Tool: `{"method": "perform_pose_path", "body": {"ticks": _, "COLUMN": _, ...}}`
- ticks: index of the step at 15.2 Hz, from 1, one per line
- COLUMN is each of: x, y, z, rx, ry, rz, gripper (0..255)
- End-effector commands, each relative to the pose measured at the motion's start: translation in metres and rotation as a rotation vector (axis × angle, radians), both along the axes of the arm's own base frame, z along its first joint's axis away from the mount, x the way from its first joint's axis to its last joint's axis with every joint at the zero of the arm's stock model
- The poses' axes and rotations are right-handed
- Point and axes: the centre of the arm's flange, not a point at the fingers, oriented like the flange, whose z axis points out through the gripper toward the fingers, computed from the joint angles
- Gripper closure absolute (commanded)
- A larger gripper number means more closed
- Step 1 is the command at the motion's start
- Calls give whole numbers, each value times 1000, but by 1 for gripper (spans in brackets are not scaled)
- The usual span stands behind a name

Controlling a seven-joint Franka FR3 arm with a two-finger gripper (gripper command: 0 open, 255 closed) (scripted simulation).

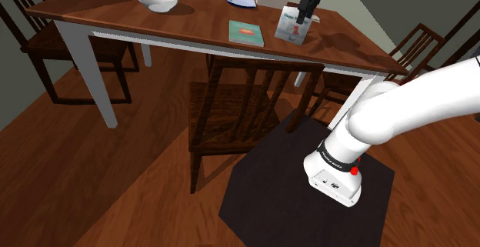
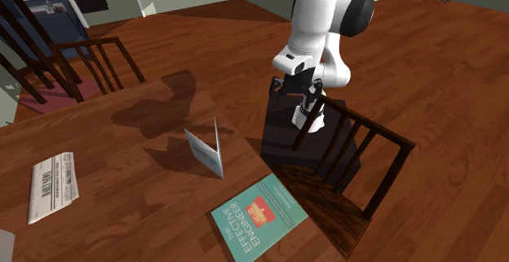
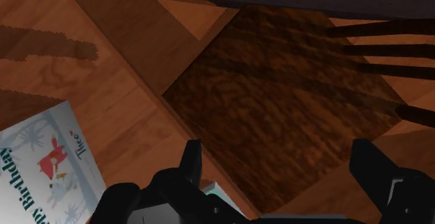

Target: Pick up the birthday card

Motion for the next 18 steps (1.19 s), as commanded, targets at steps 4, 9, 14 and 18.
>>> {"method": "perform_pose_path", "body": {"ticks": 4, "x": 24, "y": -60, "z": -6, "rx": -6, "ry": -10, "rz": 60, "gripper": 0}}
{"method": "perform_pose_path", "body": {"ticks": 9, "x": 52, "y": -118, "z": -13, "rx": -11, "ry": -20, "rz": 117, "gripper": 0}}
{"method": "perform_pose_path", "body": {"ticks": 14, "x": 83, "y": -174, "z": -18, "rx": -15, "ry": -30, "rz": 175, "gripper": 0}}
{"method": "perform_pose_path", "body": {"ticks": 18, "x": 111, "y": -218, "z": -22, "rx": -19, "ry": -38, "rz": 221, "gripper": 0}}
